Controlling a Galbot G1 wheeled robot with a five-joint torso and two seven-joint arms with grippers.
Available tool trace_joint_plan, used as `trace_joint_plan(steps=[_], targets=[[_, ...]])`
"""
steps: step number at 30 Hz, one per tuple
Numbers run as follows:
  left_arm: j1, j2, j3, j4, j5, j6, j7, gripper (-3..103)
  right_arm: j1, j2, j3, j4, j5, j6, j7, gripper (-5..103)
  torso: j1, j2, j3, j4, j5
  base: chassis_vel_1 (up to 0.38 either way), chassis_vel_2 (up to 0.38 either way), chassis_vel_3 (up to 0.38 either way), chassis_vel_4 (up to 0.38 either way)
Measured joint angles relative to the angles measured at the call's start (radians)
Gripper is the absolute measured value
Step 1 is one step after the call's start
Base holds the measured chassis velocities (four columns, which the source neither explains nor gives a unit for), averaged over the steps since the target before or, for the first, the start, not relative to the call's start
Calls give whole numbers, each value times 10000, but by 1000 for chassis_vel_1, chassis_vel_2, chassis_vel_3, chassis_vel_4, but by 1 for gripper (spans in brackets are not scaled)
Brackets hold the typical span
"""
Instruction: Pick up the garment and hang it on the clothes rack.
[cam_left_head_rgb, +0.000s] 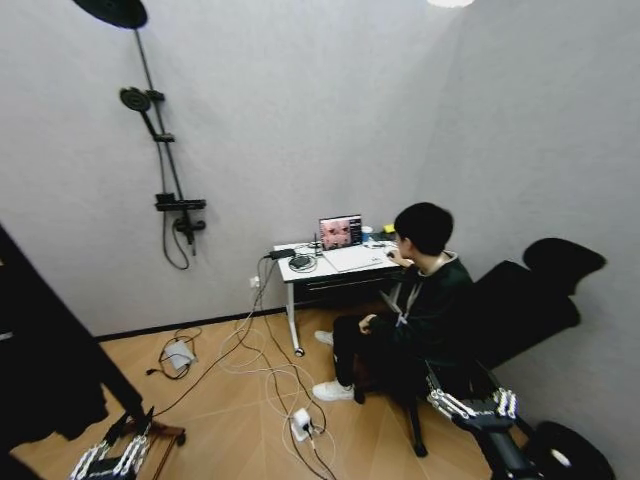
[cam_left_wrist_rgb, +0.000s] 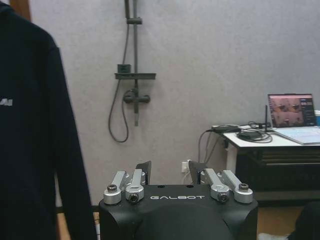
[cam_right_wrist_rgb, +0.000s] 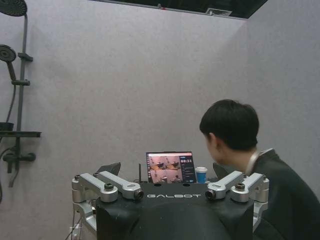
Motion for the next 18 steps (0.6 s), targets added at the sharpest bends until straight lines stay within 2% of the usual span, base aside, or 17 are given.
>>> trace_joint_plan(steps=[9,13,18], targets=[[0,-1,0,0,0,0,-3,46,0,0,0,0,0,0,-1,100,0,0,0,5,-1,92,102,103,106],[0,0,0,0,0,1,-3,46,0,0,0,0,0,0,0,100,0,1,1,-5,0,15,9,8,16],[0,0,0,0,0,0,-2,46,0,0,0,0,0,0,0,100,5,-1,2,-1,0,66,-59,-74,70]])
